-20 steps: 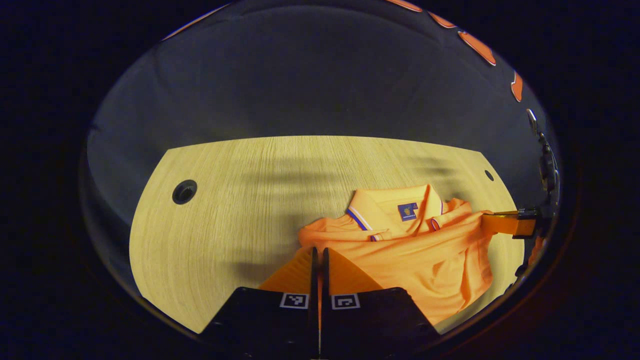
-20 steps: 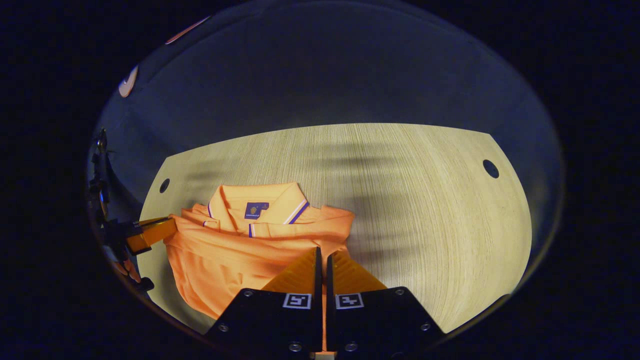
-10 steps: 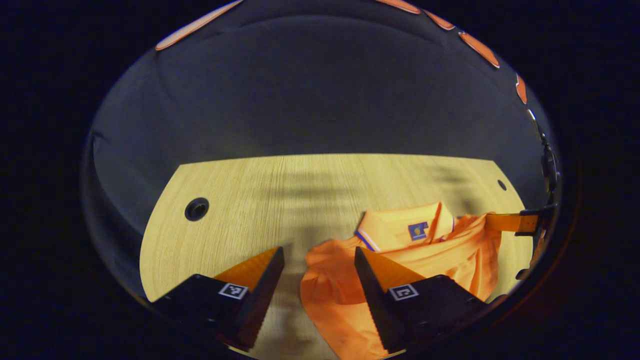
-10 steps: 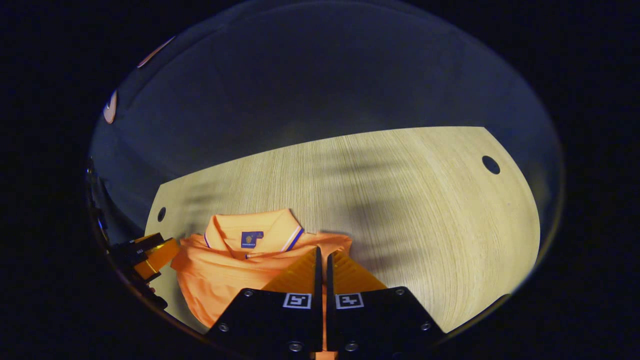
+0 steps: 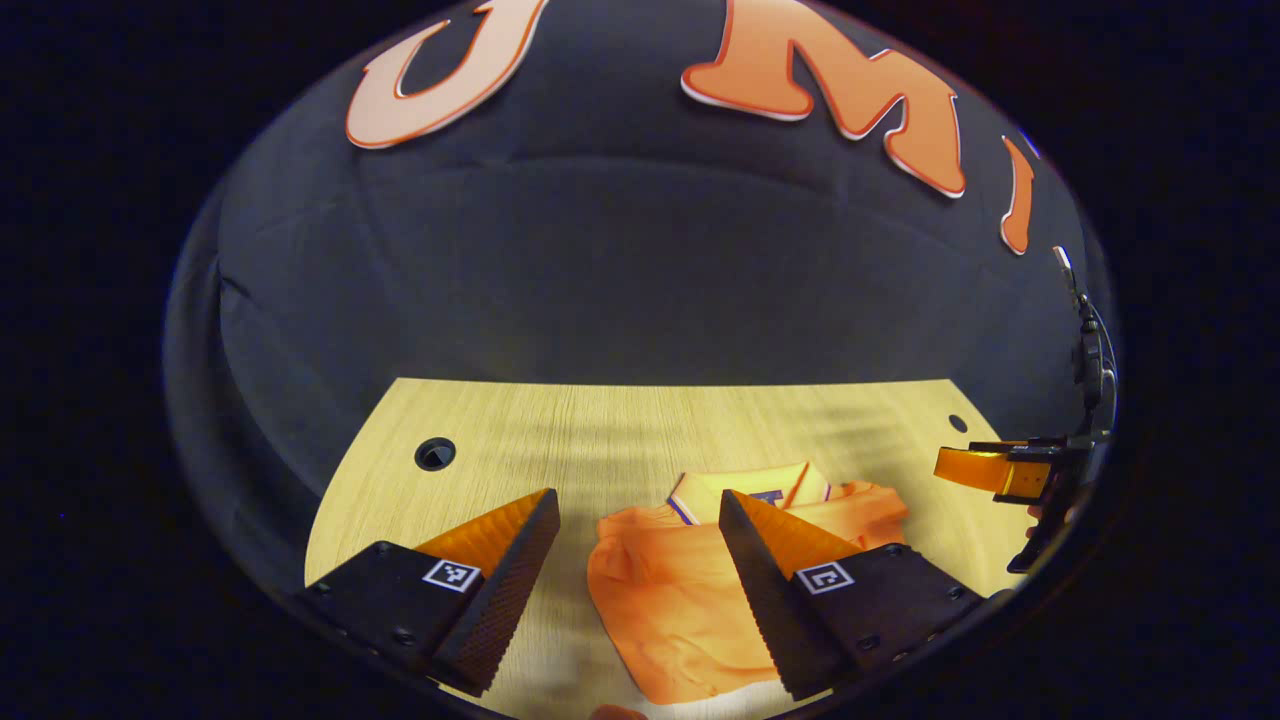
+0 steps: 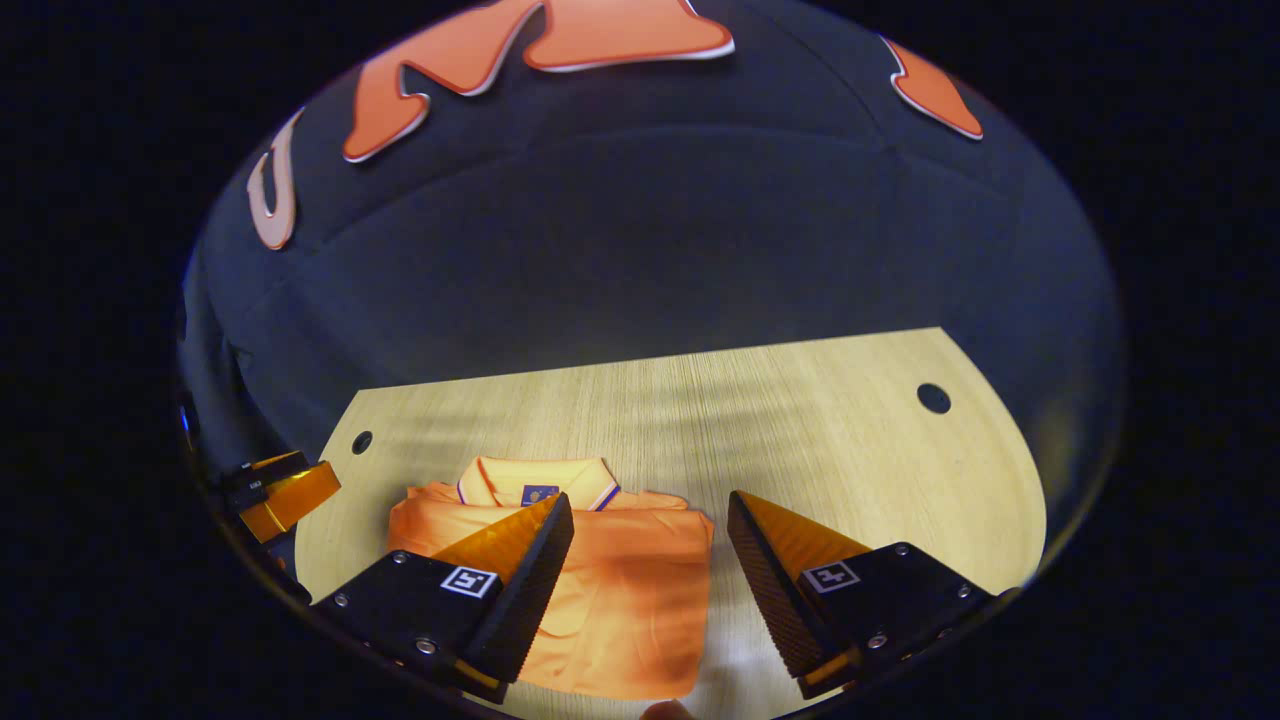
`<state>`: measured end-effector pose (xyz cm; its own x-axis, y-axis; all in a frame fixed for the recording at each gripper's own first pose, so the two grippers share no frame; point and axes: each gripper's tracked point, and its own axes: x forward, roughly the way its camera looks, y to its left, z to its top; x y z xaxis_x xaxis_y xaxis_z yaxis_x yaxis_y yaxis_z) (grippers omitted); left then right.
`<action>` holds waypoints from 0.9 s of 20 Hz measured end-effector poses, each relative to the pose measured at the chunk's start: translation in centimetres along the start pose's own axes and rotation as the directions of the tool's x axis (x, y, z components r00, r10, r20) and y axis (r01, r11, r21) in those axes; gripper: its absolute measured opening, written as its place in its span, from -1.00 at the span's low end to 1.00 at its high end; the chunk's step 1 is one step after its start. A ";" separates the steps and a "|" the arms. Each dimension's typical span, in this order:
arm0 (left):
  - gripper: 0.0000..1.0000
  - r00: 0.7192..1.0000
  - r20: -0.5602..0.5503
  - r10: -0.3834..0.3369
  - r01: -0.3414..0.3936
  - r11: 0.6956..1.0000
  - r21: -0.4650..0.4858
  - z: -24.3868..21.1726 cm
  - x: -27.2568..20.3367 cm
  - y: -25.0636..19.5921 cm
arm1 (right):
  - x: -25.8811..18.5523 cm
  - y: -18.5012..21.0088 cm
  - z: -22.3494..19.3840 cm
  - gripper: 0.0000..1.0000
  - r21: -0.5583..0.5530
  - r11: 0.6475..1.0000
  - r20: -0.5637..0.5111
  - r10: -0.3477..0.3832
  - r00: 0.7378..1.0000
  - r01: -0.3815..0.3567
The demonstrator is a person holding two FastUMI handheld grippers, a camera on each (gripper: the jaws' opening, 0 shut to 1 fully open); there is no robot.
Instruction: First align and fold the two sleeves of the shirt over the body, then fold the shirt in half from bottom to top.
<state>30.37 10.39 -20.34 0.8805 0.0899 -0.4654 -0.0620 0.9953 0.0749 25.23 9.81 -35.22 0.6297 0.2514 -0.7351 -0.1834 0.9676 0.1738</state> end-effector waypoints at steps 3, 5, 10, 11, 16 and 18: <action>0.97 0.998 0.062 0.013 -0.013 1.000 0.011 0.4 -4.2 -0.7 | -3.9 0.6 0.8 0.91 -0.070 0.998 0.088 0.005 0.996 0.001; 0.96 0.996 0.093 0.019 -0.019 1.000 0.002 0.3 -6.7 -1.3 | -6.4 1.2 0.9 0.91 -0.105 0.994 0.134 0.016 0.991 -0.002; 0.96 0.985 0.167 0.035 -0.034 0.999 -0.007 0.3 -12.7 -2.4 | -12.7 2.8 0.2 0.91 -0.134 0.990 0.203 0.066 0.977 -0.039; 0.96 0.983 0.179 0.041 -0.040 0.999 -0.007 0.1 -13.6 -2.6 | -13.7 2.9 -0.4 0.91 -0.139 0.989 0.210 0.077 0.975 -0.049; 0.96 0.963 0.263 0.061 -0.060 0.998 -0.013 -1.1 -19.6 -3.4 | -18.9 3.3 -1.4 0.90 -0.146 0.985 0.278 0.129 0.952 -0.091; 0.96 0.950 0.298 0.094 -0.098 0.995 -0.003 -1.8 -21.8 -3.3 | -21.2 3.6 -1.7 0.90 -0.163 0.982 0.328 0.150 0.932 -0.101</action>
<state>10.58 5.19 -12.02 0.9706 0.1682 -0.1724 -0.1493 0.9818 0.1174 9.99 7.93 -20.13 0.8075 0.3882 -0.4440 -0.3663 0.9202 0.1382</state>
